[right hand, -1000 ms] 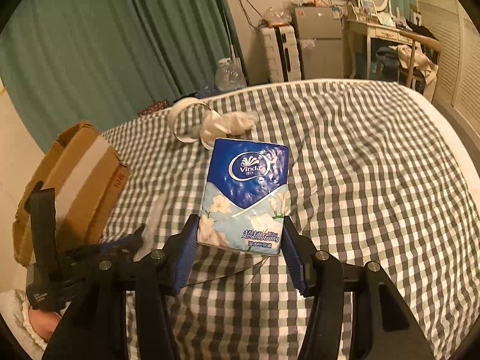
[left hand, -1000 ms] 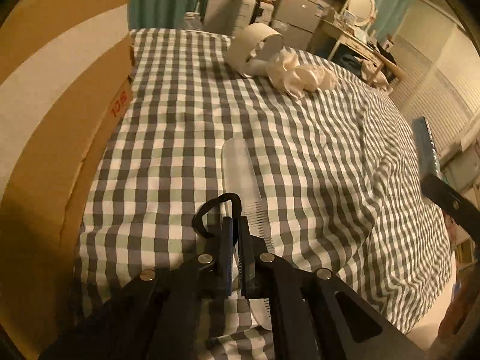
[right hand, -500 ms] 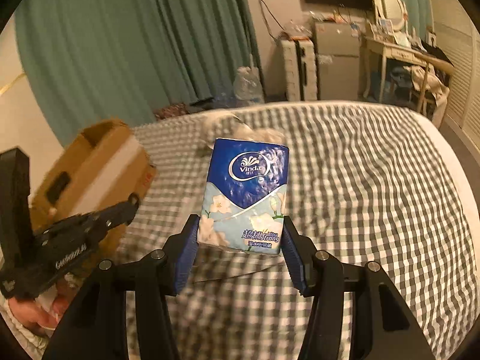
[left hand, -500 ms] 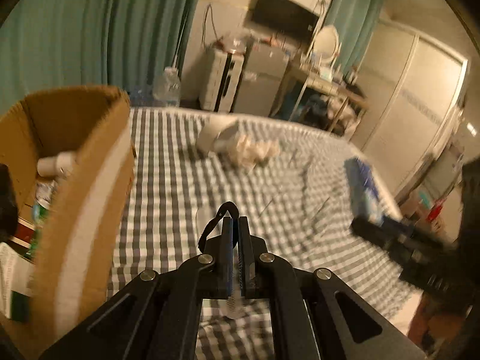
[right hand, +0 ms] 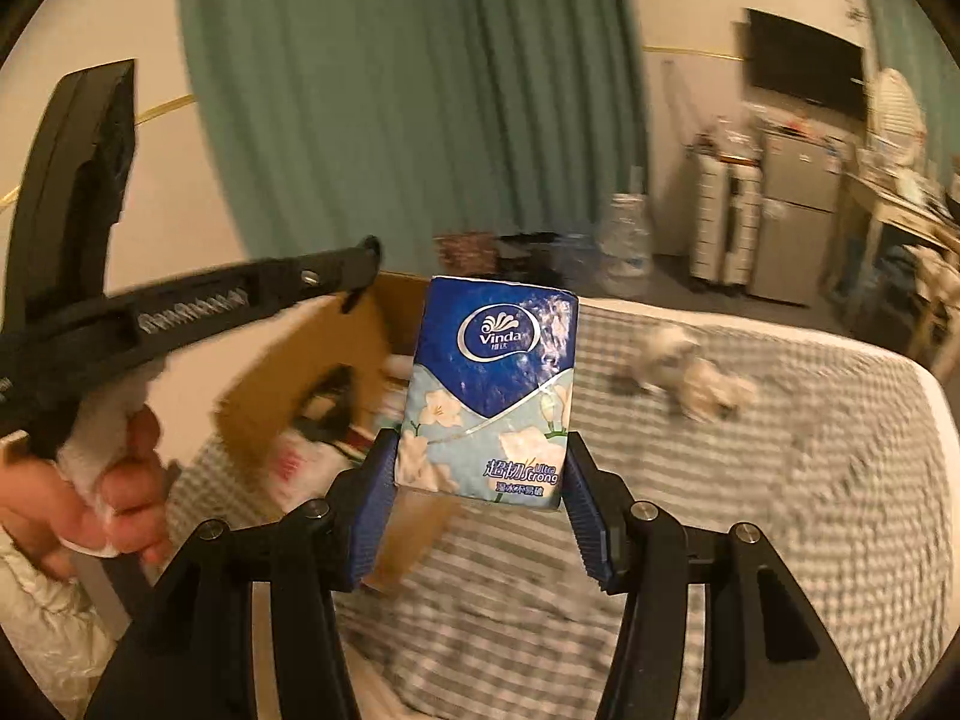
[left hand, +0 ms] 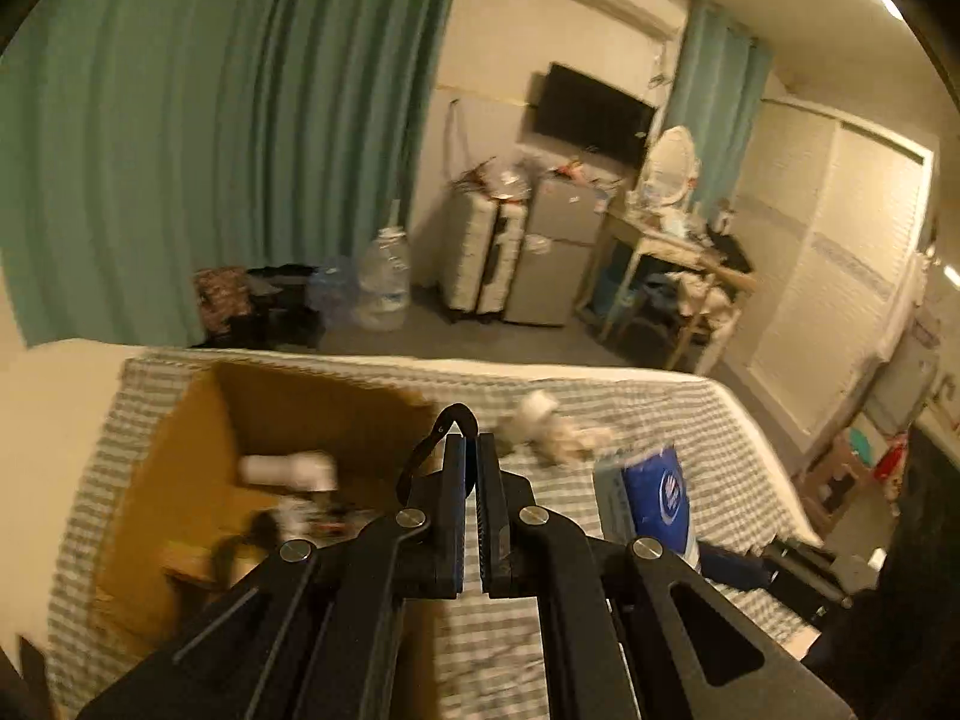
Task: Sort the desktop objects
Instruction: 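Drop hair tie into cardboard box with left tool while right tool drops tissue pack, then grasp white comb with left tool while right tool grasps white cloth, then drop white cloth into cardboard box with right tool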
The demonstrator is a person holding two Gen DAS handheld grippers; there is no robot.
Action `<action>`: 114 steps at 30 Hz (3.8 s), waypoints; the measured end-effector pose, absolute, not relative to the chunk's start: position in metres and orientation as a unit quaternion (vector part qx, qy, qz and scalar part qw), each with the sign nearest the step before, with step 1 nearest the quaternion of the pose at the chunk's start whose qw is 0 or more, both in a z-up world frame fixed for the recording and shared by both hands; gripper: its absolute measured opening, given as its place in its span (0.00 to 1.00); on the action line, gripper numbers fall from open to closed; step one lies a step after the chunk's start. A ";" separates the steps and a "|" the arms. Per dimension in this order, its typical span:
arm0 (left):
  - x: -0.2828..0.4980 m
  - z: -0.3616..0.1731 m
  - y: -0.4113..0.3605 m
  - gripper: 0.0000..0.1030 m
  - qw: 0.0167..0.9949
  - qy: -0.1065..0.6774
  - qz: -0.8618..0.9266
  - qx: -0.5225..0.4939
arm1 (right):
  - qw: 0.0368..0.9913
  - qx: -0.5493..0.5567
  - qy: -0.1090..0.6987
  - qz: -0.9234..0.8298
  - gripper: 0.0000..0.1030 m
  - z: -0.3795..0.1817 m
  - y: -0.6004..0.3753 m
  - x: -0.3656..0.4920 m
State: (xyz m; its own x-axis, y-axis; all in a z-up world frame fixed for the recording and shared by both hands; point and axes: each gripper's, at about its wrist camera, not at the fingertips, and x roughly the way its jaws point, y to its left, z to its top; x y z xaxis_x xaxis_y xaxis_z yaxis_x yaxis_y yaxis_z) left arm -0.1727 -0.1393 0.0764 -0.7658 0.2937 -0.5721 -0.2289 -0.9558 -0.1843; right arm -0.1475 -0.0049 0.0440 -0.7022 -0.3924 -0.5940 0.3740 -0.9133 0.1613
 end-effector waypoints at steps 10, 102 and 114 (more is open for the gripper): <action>-0.192 0.018 -0.229 0.23 0.073 -0.054 0.916 -0.392 | 0.219 0.379 0.015 -0.899 0.76 0.018 -0.073 -0.233; -0.206 -0.065 0.050 0.02 0.161 0.062 0.901 -0.398 | 0.036 0.379 -0.105 -0.919 0.13 -0.056 0.193 -0.174; -0.146 0.014 0.050 0.02 0.168 0.060 0.925 -0.335 | 0.035 0.357 -0.124 -0.925 0.13 -0.007 0.176 -0.120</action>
State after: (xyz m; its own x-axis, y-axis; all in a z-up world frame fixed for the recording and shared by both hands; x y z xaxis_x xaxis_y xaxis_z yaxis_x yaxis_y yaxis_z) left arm -0.1460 0.0502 0.0143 -0.7186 0.2711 -0.6404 -0.3520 -0.9360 -0.0012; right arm -0.1202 0.1762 -0.0072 -0.7421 -0.1540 -0.6523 -0.0227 -0.9669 0.2541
